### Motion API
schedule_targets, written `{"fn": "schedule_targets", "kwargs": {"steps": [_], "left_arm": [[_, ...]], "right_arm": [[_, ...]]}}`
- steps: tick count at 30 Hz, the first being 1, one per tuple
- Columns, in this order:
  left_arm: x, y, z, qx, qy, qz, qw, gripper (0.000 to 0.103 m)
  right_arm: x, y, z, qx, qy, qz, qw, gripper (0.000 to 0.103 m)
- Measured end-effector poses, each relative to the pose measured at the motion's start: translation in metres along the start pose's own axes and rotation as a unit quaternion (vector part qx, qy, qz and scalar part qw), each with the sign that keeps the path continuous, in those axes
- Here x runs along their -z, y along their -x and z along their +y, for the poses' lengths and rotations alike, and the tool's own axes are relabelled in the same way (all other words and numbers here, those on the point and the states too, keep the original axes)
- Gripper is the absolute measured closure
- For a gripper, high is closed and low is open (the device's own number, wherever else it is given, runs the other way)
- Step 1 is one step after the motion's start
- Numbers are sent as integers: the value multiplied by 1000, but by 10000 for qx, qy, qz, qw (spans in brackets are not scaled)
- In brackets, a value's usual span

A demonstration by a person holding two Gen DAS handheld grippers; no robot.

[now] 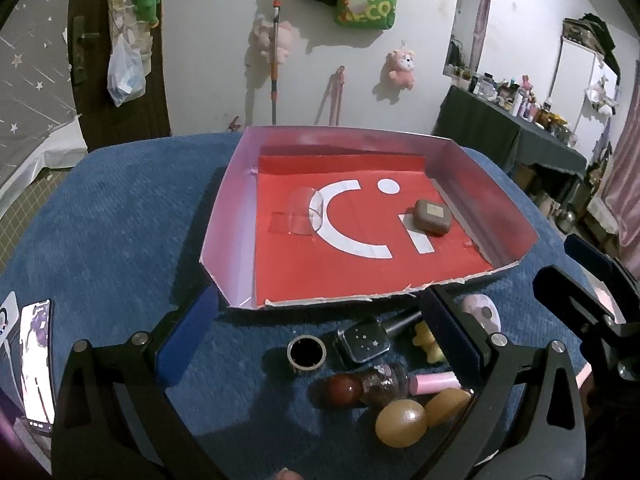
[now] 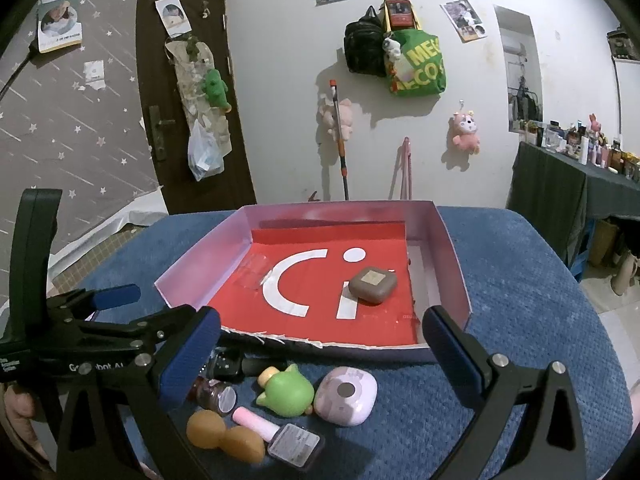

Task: Organize rigid objects
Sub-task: 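Withdraw both grippers from the box back toward the remaining objects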

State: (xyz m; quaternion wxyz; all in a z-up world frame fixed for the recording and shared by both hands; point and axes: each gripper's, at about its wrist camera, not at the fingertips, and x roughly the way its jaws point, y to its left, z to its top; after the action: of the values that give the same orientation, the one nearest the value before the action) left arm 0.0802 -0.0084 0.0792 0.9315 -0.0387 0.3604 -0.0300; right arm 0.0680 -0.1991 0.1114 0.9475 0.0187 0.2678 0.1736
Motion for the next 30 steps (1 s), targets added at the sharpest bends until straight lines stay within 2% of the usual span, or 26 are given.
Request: {"fn": "schedule_targets", "kwargs": {"steps": [30], "left_arm": [[37, 3, -6, 15, -35, 319, 9995, 0]], "right_arm": [[39, 9, 3, 56, -111, 392, 9992, 0]]}}
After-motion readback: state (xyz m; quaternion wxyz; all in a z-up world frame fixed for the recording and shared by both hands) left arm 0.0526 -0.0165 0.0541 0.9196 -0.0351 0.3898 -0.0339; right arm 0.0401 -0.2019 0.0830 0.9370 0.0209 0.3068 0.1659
